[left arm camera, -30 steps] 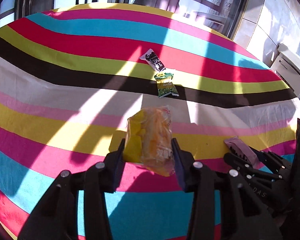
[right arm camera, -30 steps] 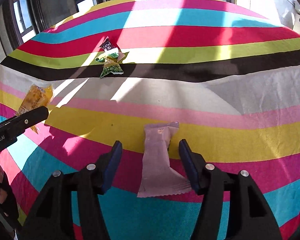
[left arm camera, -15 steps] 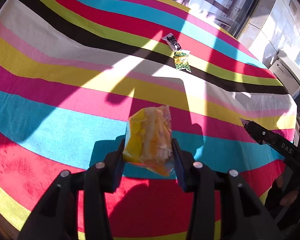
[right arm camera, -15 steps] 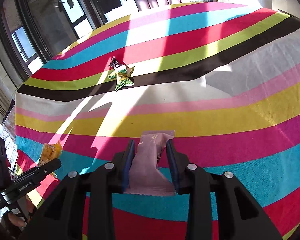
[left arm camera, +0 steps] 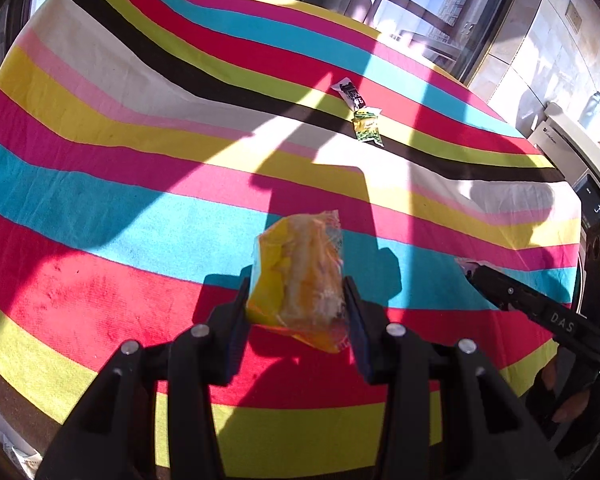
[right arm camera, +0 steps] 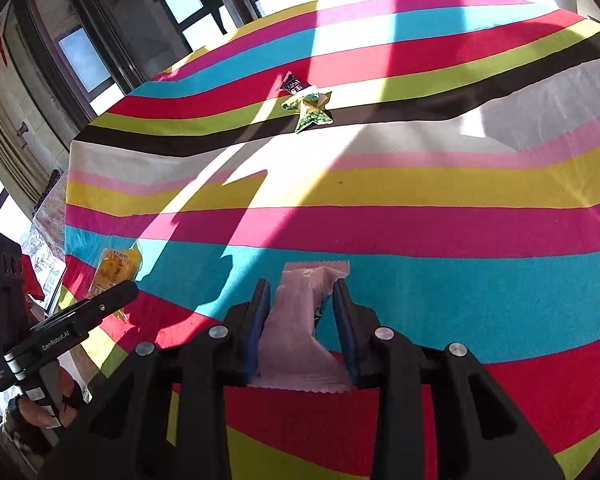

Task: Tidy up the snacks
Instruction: 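Carry both snacks over the white box and lower them, then open both tools over the box and return them to the table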

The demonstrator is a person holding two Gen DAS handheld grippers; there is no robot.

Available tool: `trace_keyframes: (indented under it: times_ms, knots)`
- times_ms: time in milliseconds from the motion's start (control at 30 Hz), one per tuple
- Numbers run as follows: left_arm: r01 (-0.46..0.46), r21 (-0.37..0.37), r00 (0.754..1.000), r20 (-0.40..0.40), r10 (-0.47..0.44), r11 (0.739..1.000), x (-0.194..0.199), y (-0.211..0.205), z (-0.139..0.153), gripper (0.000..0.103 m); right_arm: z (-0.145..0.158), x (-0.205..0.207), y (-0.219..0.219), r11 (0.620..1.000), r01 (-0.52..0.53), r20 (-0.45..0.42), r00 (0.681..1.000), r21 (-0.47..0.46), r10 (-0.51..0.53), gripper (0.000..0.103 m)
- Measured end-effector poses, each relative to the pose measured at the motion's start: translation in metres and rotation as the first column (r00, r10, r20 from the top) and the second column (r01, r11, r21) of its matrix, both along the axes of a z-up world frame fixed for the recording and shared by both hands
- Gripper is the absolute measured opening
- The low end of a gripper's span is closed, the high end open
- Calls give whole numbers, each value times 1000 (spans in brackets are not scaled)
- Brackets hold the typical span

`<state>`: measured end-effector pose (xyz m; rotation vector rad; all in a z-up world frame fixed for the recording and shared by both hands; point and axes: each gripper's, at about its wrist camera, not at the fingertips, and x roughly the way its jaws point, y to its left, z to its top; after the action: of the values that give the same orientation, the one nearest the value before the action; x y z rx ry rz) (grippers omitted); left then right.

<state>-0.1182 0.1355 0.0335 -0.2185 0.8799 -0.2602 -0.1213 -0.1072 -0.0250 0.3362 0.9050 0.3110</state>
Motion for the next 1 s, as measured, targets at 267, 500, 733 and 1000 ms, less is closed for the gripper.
trace_keyframes:
  times_ms: [267, 500, 733, 1000]
  knots:
    - [2, 34, 1000, 26, -2, 999, -37, 24, 2, 44, 2, -14, 49, 990, -135, 10, 991, -39, 136, 32]
    - [-36, 53, 998, 48, 34, 998, -67, 58, 7, 44, 15, -31, 92, 961, -267, 32, 963, -67, 269, 32]
    - [-107, 59, 994, 42, 105, 993, -103, 104, 4, 44, 35, -55, 155, 886, -438, 70, 889, -154, 452, 32]
    - [-238, 67, 970, -37, 241, 969, -148, 165, -17, 44, 50, -94, 242, 705, -657, 79, 714, -267, 695, 32]
